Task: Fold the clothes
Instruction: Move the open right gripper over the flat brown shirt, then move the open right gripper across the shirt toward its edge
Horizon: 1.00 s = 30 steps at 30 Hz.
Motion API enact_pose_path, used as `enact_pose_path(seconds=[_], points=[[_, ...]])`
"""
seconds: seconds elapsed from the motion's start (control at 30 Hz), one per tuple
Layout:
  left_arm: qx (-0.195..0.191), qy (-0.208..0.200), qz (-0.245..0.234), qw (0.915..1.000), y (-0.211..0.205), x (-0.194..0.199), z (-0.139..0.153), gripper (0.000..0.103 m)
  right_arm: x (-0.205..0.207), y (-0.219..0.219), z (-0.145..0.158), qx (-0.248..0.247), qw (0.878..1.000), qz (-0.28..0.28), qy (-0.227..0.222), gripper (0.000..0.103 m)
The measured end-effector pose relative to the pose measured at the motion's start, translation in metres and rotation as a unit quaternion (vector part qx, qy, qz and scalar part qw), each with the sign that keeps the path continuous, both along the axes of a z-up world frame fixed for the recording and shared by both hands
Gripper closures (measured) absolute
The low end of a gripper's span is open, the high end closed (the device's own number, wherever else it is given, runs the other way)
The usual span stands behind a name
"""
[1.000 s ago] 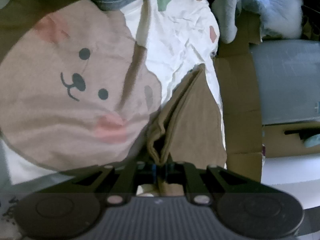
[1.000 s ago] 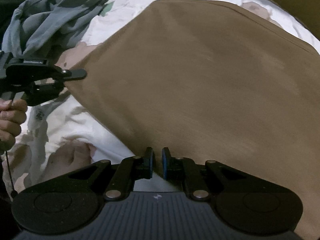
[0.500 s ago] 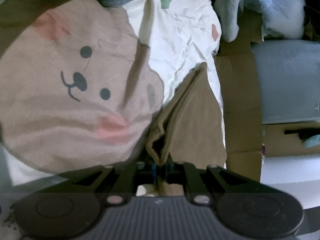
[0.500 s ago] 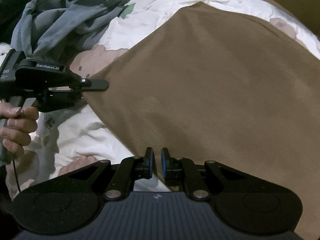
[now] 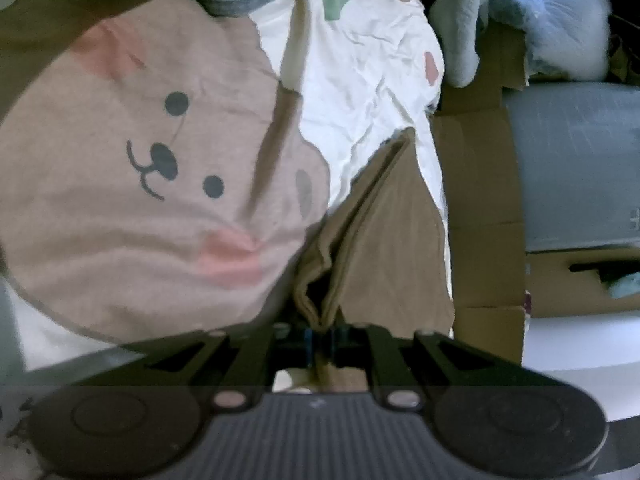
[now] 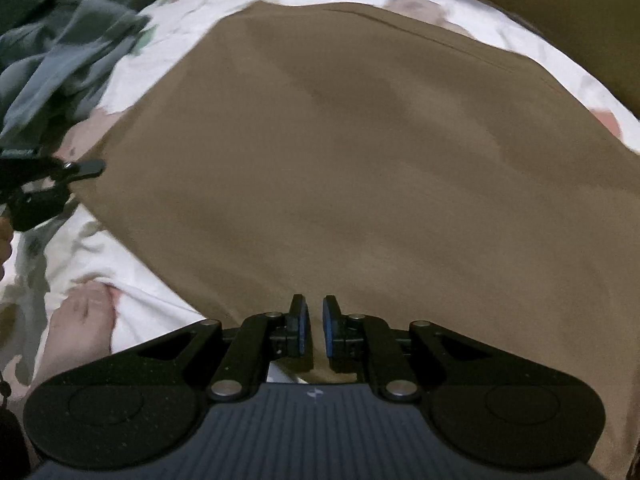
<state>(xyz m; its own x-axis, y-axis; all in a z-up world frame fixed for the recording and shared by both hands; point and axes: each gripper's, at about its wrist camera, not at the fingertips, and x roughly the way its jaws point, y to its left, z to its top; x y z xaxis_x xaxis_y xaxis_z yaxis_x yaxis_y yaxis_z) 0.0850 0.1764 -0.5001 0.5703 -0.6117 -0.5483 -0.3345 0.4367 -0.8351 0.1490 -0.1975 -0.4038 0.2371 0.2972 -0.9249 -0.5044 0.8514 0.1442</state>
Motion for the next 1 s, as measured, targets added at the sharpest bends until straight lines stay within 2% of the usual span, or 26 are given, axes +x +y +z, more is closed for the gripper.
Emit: enact_pose_path(seconds=[0.4,0.8,1.0], points=[[0.021,0.007,0.001,0.9997,-0.004,0.0,0.01,0.095,-0.01,-0.054,0.002,0.012,0.997,-0.073,-0.006,0.091],[0.037,0.013,-0.006,0.9992,-0.004,0.002,0.012,0.095,-0.021,-0.119,-0.009,0.021,0.982,-0.189,-0.013,0.091],[0.032,0.014,-0.003,0.9994,-0.004,0.0,0.011,0.095,-0.019,-0.131,-0.01,-0.001,0.979,-0.204,-0.018,0.091]])
